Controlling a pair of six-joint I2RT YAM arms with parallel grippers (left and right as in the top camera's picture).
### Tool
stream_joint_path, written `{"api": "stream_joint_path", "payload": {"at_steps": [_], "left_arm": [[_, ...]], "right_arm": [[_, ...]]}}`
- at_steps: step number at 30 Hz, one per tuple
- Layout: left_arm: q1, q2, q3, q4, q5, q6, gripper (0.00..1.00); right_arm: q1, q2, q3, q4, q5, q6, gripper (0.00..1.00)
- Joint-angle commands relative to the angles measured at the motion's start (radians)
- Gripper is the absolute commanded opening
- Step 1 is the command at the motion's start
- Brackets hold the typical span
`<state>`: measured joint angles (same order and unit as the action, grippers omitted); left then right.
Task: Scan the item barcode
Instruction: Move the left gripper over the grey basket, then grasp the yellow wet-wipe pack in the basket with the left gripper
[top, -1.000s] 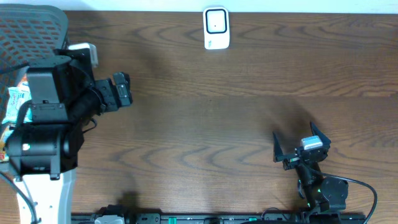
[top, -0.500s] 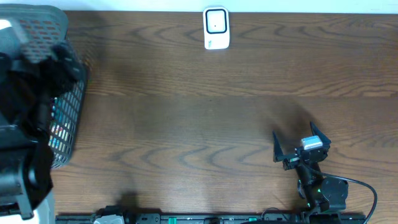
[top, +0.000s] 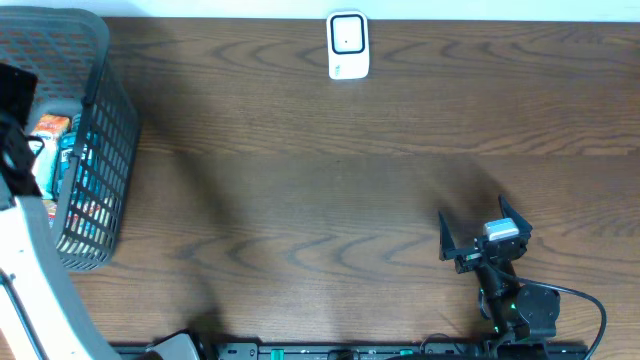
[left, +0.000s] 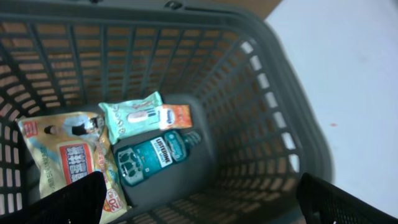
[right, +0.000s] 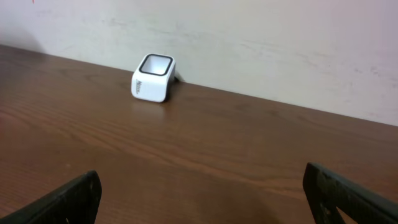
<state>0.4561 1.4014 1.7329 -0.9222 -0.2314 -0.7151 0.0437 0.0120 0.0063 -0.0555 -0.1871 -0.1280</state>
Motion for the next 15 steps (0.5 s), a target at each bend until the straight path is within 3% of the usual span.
{"api": "stream_joint_path", "payload": {"at_steps": [1, 15], "left_arm": [[0.014, 0.029, -0.009, 0.001, -0.016, -0.031, 0.98], [0.019, 0.148, -0.009, 0.008, -0.018, 0.029, 0.98]], "right_arm": [[0.005, -0.005, -0.001, -0.004, -0.003, -0.004, 0.99], [0.005, -0.005, -0.001, -0.004, -0.003, -0.004, 0.99]]}}
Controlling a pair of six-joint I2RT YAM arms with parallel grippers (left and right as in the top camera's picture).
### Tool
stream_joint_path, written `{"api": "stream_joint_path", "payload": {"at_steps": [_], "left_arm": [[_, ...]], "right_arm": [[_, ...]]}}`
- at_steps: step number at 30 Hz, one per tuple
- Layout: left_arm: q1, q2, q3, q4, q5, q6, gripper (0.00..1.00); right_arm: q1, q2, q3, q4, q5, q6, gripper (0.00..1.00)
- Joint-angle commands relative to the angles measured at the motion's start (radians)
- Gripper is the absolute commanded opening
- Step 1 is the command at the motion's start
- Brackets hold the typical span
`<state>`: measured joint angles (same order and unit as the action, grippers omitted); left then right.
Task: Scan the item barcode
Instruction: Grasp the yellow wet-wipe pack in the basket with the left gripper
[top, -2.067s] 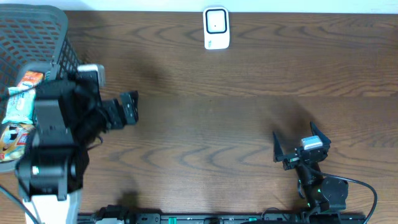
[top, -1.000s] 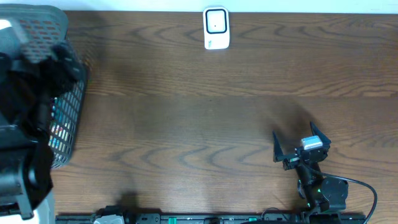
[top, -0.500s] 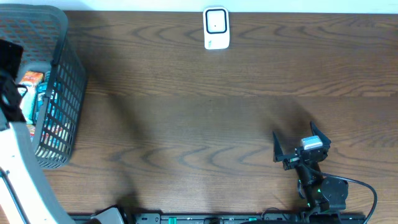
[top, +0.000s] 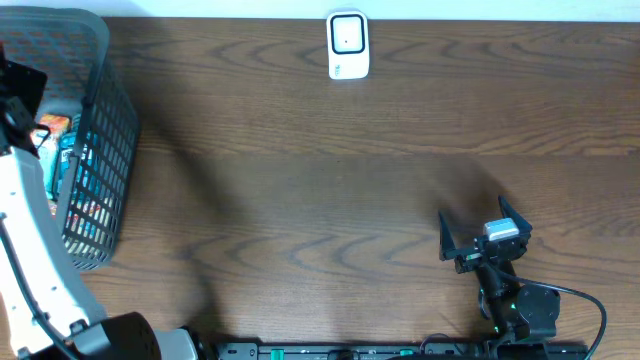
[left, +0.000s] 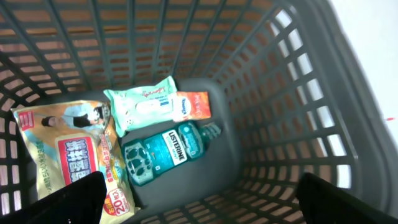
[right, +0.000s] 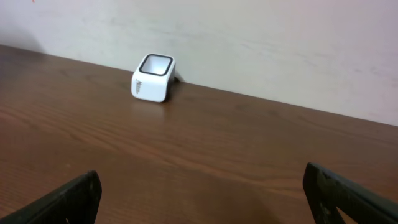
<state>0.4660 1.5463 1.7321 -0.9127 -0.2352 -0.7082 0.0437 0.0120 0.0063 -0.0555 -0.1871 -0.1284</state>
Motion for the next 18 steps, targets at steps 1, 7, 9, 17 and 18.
{"api": "stream_joint_path", "payload": {"at_steps": [1, 7, 9, 17, 18], "left_arm": [[0.013, 0.005, -0.008, -0.002, -0.019, 0.028, 0.98], [0.05, 0.014, -0.009, -0.005, -0.033, 0.034, 0.98], [0.063, 0.016, -0.01, -0.006, -0.033, 0.035, 0.98], [0.068, 0.016, -0.012, -0.013, -0.038, 0.104, 0.98], [0.068, 0.019, -0.012, -0.013, -0.054, 0.105, 0.98]], "right_arm": [[0.005, -0.005, -0.001, -0.004, -0.003, -0.003, 0.99], [0.005, -0.005, -0.001, -0.004, -0.003, -0.003, 0.99], [0.005, -0.005, -0.001, -0.004, -0.003, -0.003, 0.99], [0.005, -0.005, -0.001, -0.004, -0.003, -0.003, 0.99], [0.005, -0.005, -0.001, -0.004, -0.003, -0.003, 0.99]]}}
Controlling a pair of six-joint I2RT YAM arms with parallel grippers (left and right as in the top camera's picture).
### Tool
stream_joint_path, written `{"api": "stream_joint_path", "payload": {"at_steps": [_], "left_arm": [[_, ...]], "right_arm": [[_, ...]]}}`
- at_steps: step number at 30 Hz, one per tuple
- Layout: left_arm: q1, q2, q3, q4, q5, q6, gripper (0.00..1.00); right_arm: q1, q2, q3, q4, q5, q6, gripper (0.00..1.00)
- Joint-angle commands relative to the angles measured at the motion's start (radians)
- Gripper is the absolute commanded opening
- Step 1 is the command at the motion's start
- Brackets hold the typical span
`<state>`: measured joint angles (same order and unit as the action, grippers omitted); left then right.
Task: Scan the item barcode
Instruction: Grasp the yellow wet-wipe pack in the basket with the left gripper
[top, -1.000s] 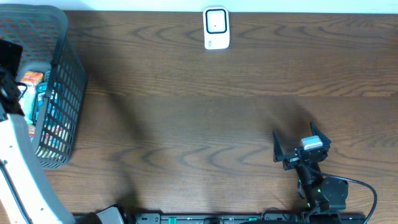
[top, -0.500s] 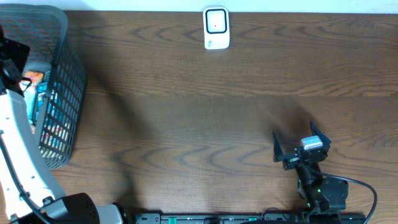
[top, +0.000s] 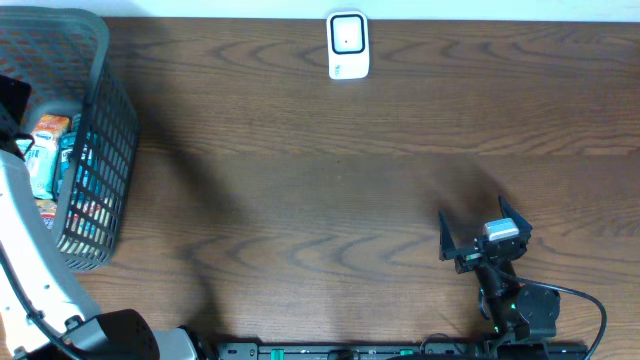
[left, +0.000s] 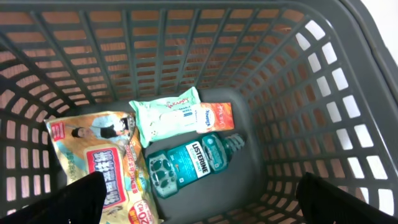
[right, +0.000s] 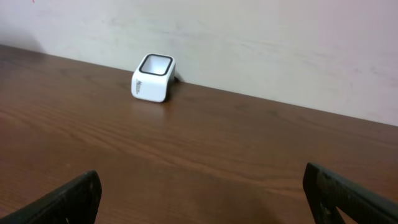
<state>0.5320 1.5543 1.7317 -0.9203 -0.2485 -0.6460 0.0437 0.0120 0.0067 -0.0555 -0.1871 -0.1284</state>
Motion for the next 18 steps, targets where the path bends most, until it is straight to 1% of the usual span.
{"api": "stream_joint_path", "payload": {"at_steps": [1, 4, 11, 14, 18], "left_arm": [[0.002, 0.016, -0.011, -0.003, -0.063, 0.043, 0.98], [0.002, 0.048, -0.011, -0.003, -0.102, 0.043, 0.98], [0.018, 0.206, -0.011, -0.006, -0.1, 0.043, 0.98], [0.036, 0.263, -0.011, -0.031, -0.1, 0.042, 0.98], [0.081, 0.309, -0.011, -0.093, -0.092, -0.026, 0.98]], "right_arm": [[0.005, -0.005, -0.001, -0.004, -0.003, -0.003, 0.99], [0.005, -0.005, -0.001, -0.005, -0.003, -0.003, 0.99], [0.005, -0.005, -0.001, -0.005, -0.003, -0.003, 0.99], [0.005, -0.005, -0.001, -0.004, -0.003, -0.003, 0.99], [0.005, -0.005, -0.001, -0.004, -0.003, -0.003, 0.99]]}}
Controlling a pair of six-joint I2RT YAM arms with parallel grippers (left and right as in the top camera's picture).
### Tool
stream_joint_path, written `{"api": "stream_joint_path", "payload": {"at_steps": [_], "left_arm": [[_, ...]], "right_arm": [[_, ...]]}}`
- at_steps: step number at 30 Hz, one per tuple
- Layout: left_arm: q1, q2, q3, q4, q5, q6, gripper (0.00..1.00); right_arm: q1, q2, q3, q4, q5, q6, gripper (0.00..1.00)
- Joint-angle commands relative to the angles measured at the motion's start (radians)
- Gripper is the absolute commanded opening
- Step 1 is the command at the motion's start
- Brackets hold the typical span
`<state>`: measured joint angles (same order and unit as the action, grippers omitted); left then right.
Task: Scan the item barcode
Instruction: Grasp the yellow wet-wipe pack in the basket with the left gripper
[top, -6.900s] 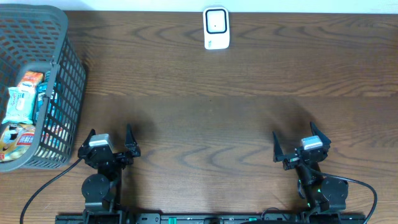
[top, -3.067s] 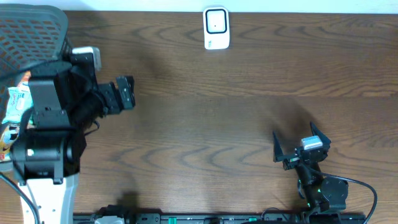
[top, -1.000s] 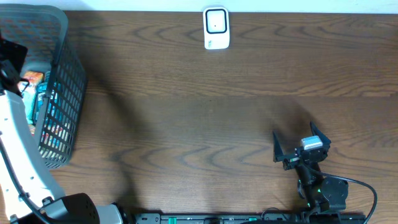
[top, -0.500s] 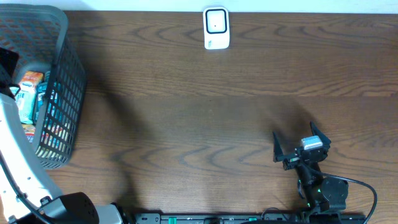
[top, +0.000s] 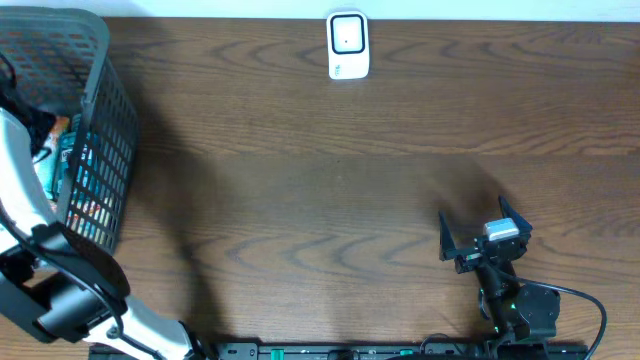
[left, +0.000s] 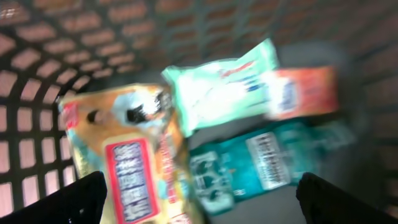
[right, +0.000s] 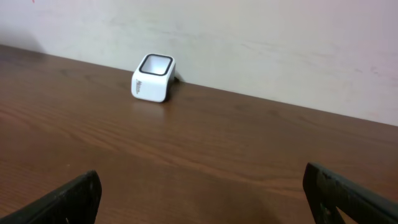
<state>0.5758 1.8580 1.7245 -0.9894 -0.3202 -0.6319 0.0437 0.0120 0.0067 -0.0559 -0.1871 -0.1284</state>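
Note:
The grey basket (top: 95, 130) stands at the table's left edge. Inside it, blurred in the left wrist view, lie a yellow and red wipes pack (left: 127, 162), a mint-green pack (left: 224, 90), a small orange pack (left: 301, 93) and a teal mouthwash bottle (left: 261, 165). My left gripper (left: 202, 208) is open, low inside the basket above these items, with nothing between its fingertips (left: 74, 199). The white scanner (top: 348, 45) sits at the table's far edge, also seen as a scanner (right: 152, 78) from the right wrist. My right gripper (top: 485, 235) is open near the front right.
The basket's lattice walls (left: 37, 56) close round the left gripper on all sides. A pale wall (right: 249, 43) rises behind the scanner. Bare brown tabletop (top: 330, 200) lies between basket, scanner and right arm.
My left gripper has come lower into the basket; the packs and bottle now fill its view and are blurred. The right arm has not moved.
My left gripper stood open above the basket's rim, looking down at the items. It then stood more squarely over the basket's inside, then nearer the items, and now low among the walls. The right gripper stayed open and still throughout.

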Motion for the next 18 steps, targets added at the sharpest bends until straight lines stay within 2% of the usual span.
{"api": "stream_joint_path", "payload": {"at_steps": [1, 9, 18], "left_arm": [[0.052, 0.015, -0.004, -0.034, 0.0, -0.041, 0.98], [0.179, 0.115, -0.004, -0.131, 0.258, -0.031, 0.98], [0.182, 0.183, -0.048, -0.203, 0.28, -0.033, 0.98]], "right_arm": [[0.005, -0.005, -0.001, -0.004, -0.003, -0.003, 0.99], [0.005, -0.005, -0.001, -0.004, -0.003, -0.003, 0.99], [0.005, -0.005, -0.001, -0.004, -0.003, -0.003, 0.99]]}}
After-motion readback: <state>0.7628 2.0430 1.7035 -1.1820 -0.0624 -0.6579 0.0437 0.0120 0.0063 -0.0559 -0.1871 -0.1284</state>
